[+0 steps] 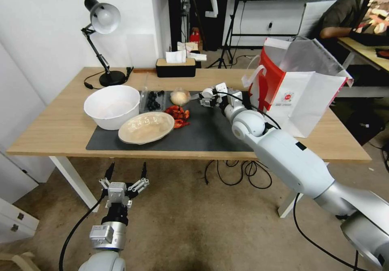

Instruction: Pick up the trash from the table and place it into the takeout bag.

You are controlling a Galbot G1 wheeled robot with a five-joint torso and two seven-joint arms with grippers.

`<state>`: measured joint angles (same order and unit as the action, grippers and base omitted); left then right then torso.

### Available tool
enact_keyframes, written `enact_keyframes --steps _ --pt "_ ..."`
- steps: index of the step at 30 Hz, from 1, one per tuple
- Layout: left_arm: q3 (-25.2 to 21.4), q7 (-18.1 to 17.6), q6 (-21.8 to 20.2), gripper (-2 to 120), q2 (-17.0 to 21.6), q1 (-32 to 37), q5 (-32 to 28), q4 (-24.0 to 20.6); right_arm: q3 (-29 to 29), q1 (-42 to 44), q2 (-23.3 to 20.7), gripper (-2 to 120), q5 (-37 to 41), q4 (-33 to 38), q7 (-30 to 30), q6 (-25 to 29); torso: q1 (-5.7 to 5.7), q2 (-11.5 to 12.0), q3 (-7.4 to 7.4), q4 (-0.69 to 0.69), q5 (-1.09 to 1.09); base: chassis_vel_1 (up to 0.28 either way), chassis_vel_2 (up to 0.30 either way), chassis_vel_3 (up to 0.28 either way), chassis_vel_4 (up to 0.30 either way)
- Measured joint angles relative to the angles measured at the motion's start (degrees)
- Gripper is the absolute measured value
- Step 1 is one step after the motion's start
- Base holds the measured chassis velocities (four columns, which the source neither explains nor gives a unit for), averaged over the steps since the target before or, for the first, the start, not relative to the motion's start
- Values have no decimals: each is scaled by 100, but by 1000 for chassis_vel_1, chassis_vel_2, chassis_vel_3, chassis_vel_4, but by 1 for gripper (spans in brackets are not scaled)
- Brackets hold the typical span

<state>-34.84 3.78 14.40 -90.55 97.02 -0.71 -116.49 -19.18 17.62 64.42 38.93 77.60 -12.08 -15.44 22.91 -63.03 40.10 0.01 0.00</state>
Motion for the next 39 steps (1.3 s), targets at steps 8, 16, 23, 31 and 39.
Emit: enact_keyframes --steps 8,16,23,31,39 --pt "-36 3 -22 100 19 -15 -14 -2 -117 -192 151 100 -6 -420 208 -1 0 0 0 0 0 0 0 0 0" --pt "-40 8 -48 100 13 10 -17 -41 -144 -209 270 100 -86 -765 354 -72 1 0 0 -1 0 0 0 0 0" --pt "-46 12 -74 100 15 39 -16 -98 -135 -156 325 100 -180 -868 416 -101 1 0 0 -1 0 0 0 0 0" --pt "-39 12 -75 100 23 50 -18 -112 -110 -134 314 100 -186 -906 387 -102 1 0 0 -1 0 0 0 0 0" --pt "-28 13 -69 100 13 62 -16 -120 -48 -97 282 82 -159 -889 325 -58 1 0 0 -1 0 0 0 0 0"
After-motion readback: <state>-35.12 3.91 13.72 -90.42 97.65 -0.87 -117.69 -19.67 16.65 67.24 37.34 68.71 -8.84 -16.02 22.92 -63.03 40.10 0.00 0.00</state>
